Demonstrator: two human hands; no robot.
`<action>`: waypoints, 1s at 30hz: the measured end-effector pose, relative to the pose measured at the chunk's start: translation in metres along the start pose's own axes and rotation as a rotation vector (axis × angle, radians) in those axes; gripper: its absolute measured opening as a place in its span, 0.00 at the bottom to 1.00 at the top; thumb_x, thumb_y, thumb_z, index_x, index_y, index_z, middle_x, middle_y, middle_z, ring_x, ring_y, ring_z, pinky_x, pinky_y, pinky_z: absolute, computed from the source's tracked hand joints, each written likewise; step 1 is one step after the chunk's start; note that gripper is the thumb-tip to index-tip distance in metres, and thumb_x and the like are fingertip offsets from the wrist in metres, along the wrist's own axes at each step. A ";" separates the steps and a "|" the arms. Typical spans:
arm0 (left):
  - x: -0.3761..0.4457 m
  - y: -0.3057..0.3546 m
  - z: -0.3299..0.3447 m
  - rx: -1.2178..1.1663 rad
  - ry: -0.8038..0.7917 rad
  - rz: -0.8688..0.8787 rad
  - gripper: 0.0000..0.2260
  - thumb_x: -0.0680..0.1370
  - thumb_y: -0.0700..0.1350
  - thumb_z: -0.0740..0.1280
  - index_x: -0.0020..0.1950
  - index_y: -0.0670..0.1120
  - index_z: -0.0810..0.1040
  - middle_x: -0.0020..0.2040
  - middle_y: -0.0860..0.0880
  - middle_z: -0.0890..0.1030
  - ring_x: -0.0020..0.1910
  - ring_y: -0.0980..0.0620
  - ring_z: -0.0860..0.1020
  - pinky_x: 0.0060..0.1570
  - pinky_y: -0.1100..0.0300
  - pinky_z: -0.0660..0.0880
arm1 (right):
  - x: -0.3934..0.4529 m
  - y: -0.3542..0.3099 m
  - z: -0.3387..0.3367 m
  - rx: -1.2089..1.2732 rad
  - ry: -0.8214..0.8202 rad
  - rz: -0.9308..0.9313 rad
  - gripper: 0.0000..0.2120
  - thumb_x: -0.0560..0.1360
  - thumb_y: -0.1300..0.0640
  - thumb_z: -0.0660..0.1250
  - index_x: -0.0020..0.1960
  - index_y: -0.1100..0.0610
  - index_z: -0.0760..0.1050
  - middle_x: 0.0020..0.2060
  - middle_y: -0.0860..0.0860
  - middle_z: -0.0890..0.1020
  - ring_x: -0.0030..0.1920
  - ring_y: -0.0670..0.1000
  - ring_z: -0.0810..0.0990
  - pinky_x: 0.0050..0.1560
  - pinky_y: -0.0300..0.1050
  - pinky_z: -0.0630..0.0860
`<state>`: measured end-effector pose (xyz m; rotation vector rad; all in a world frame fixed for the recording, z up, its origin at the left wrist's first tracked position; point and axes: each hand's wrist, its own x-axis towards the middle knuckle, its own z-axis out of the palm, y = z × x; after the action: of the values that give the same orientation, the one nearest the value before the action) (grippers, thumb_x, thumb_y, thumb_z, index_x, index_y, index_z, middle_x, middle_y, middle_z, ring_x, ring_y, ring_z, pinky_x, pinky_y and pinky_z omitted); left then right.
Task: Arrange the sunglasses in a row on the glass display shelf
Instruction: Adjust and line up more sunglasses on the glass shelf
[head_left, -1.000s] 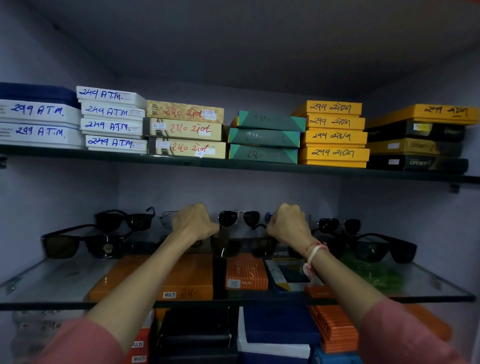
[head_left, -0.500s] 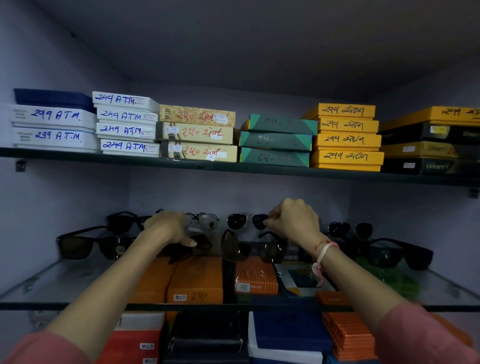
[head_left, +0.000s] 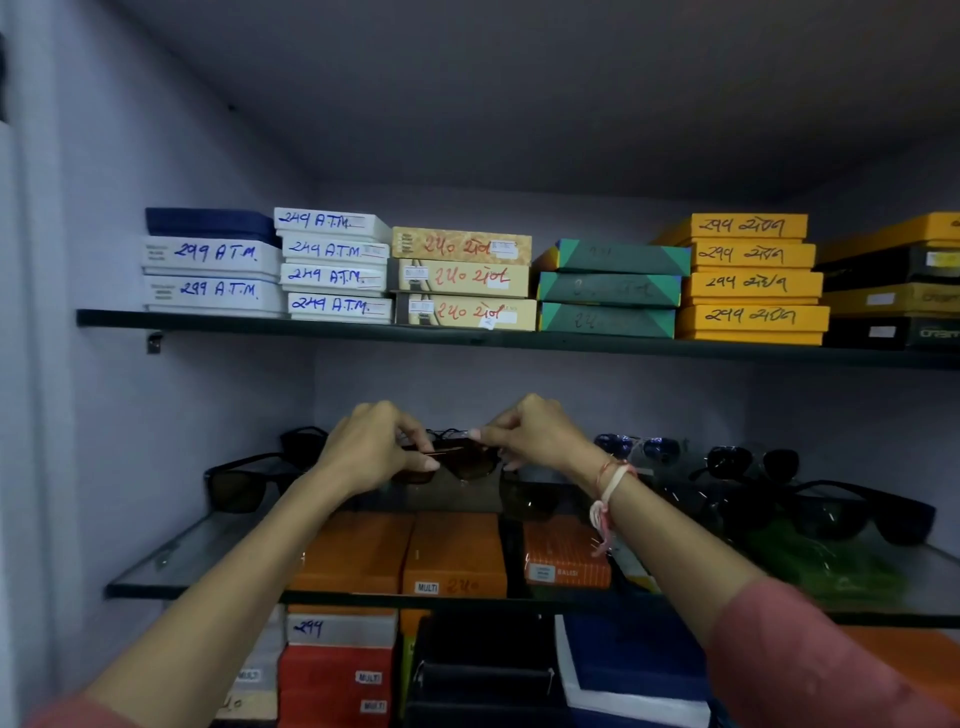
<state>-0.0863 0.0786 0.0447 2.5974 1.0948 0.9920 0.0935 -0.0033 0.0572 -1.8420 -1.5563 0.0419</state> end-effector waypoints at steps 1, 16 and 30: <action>-0.002 0.001 -0.001 0.031 0.018 0.021 0.09 0.67 0.51 0.77 0.45 0.51 0.86 0.44 0.51 0.83 0.43 0.50 0.77 0.42 0.57 0.73 | 0.000 -0.001 0.001 0.002 -0.043 0.007 0.14 0.73 0.51 0.73 0.52 0.60 0.86 0.50 0.55 0.88 0.37 0.48 0.86 0.45 0.41 0.84; -0.001 -0.016 -0.017 0.012 -0.016 -0.053 0.10 0.69 0.51 0.76 0.41 0.45 0.86 0.36 0.52 0.84 0.41 0.52 0.82 0.47 0.54 0.81 | -0.003 -0.018 0.014 -0.170 0.415 0.027 0.07 0.72 0.60 0.73 0.49 0.57 0.87 0.47 0.56 0.88 0.47 0.56 0.86 0.52 0.44 0.82; 0.021 -0.037 -0.003 0.184 -0.129 -0.346 0.12 0.71 0.49 0.74 0.48 0.41 0.83 0.41 0.47 0.80 0.41 0.47 0.78 0.40 0.57 0.75 | 0.012 -0.007 0.062 -0.312 0.245 0.200 0.08 0.72 0.59 0.72 0.49 0.63 0.82 0.45 0.59 0.85 0.47 0.59 0.84 0.48 0.51 0.83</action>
<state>-0.0988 0.1193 0.0446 2.4398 1.5947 0.6659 0.0626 0.0381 0.0197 -2.1485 -1.2588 -0.3399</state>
